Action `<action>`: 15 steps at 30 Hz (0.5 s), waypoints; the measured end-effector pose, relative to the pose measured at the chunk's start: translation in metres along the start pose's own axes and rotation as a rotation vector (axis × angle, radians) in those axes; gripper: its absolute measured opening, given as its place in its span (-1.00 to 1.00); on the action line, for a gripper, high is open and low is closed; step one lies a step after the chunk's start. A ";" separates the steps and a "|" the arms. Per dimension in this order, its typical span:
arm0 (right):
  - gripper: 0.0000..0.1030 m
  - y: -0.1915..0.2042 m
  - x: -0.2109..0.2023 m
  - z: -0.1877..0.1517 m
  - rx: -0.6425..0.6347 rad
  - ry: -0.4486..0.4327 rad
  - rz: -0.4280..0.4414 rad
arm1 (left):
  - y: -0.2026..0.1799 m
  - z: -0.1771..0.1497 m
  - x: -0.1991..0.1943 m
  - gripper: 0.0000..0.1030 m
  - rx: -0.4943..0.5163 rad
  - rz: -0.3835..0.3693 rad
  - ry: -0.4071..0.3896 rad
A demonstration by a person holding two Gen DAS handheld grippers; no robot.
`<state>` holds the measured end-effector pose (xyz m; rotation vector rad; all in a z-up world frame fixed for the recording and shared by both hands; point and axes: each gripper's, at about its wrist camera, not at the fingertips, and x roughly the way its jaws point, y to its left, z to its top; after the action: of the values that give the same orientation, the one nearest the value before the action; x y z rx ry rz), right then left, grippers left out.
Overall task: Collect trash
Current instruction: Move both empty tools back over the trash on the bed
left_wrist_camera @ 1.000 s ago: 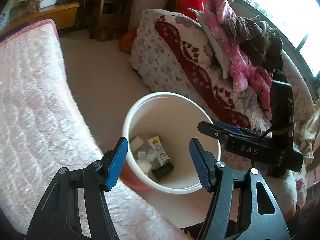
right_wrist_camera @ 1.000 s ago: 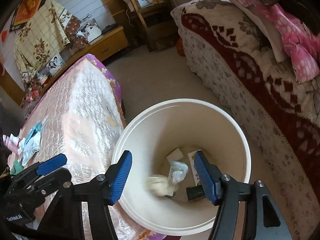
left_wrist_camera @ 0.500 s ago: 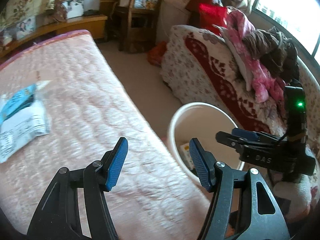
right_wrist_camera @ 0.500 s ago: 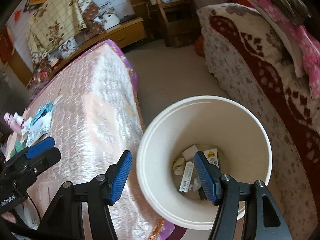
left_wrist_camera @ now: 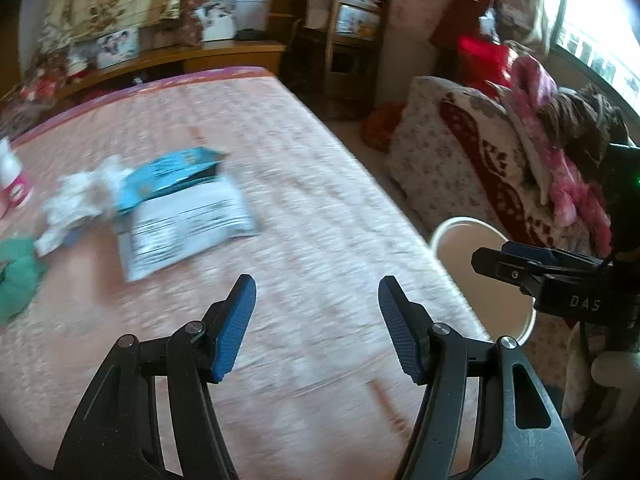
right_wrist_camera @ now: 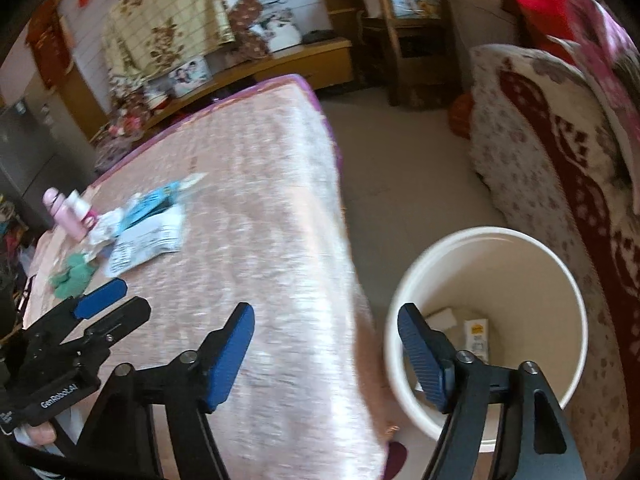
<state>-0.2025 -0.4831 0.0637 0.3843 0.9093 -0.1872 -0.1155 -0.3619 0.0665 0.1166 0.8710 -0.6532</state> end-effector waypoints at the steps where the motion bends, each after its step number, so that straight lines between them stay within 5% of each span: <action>1: 0.40 0.007 0.002 0.000 -0.008 0.003 0.008 | 0.005 -0.001 -0.003 0.21 -0.007 0.010 -0.003; 15: 0.41 0.142 0.069 0.005 -0.130 0.090 0.166 | 0.182 -0.017 -0.074 0.22 -0.197 0.223 -0.059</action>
<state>-0.1125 -0.3545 0.0463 0.3473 0.9682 0.0415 -0.0565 -0.1744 0.0805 0.0161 0.8465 -0.3590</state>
